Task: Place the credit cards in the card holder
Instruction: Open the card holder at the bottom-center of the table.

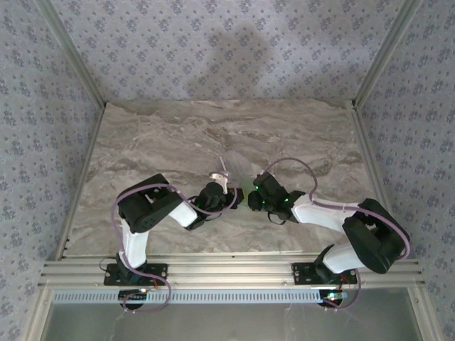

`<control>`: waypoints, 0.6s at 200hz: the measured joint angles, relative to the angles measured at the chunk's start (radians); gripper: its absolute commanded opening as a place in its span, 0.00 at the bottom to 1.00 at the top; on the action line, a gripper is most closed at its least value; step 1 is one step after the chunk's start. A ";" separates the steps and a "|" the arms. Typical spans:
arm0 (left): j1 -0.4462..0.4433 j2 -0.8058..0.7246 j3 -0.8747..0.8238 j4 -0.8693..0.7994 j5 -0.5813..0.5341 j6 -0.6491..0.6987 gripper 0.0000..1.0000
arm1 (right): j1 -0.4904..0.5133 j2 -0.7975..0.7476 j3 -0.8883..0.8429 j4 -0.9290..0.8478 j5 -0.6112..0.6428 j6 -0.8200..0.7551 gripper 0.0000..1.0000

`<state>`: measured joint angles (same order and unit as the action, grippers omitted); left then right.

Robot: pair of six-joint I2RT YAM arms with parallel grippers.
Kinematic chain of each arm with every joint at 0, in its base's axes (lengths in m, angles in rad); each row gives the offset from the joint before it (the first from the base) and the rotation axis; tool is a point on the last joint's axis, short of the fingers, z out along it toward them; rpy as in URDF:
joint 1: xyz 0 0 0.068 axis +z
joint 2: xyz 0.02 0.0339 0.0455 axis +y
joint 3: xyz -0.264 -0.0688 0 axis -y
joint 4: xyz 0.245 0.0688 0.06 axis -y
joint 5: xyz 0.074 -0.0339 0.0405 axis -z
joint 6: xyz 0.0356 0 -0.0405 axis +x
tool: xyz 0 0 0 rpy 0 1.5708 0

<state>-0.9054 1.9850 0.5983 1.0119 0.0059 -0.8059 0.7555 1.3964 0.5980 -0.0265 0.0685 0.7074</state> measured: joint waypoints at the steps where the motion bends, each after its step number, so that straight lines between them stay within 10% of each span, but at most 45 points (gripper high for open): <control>1: 0.000 0.000 0.000 0.000 0.000 0.000 0.12 | 0.000 -0.001 0.000 0.000 0.000 0.001 0.20; 120: -0.018 -0.006 -0.014 0.028 0.003 -0.013 0.13 | 0.077 -0.005 0.079 -0.144 0.129 0.007 0.00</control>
<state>-0.9237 1.9785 0.5838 1.0401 0.0093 -0.8188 0.8330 1.3911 0.6765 -0.1707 0.1974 0.7147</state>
